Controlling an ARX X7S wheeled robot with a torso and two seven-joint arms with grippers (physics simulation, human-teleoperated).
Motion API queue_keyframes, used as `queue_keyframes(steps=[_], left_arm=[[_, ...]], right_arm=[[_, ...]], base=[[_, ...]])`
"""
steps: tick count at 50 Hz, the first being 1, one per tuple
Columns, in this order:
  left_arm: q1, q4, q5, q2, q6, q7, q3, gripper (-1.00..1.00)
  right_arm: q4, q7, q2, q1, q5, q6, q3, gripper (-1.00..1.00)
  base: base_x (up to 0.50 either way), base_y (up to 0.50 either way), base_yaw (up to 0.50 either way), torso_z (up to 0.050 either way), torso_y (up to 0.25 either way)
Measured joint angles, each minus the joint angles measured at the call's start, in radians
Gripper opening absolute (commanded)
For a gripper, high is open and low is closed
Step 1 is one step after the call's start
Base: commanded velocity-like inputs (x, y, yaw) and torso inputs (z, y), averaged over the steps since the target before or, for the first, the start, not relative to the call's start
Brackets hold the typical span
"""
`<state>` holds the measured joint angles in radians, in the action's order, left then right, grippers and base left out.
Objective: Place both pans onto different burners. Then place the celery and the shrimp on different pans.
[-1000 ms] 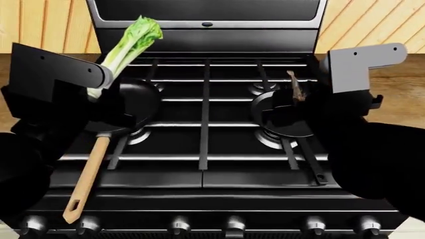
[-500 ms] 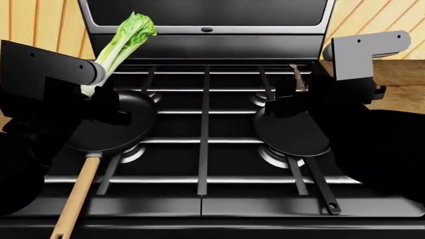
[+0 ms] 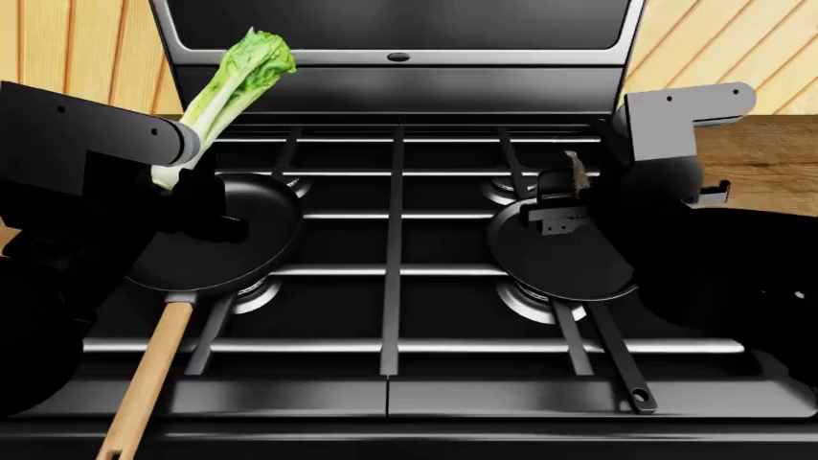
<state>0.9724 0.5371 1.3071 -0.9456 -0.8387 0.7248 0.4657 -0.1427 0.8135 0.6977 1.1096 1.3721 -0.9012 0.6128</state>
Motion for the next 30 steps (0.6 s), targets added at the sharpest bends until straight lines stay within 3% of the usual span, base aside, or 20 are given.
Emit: queue_keyframes(steps=[30], left_arm=[[-0.008, -0.009, -0.003, -0.002, 0.003, 0.0, 0.002, -1.0]], right_arm=[[-0.031, 0.017, 0.031, -0.058, 0.015, 0.001, 0.008, -1.0]], base=[[0.0, 0.0, 0.0, 0.0, 0.001]])
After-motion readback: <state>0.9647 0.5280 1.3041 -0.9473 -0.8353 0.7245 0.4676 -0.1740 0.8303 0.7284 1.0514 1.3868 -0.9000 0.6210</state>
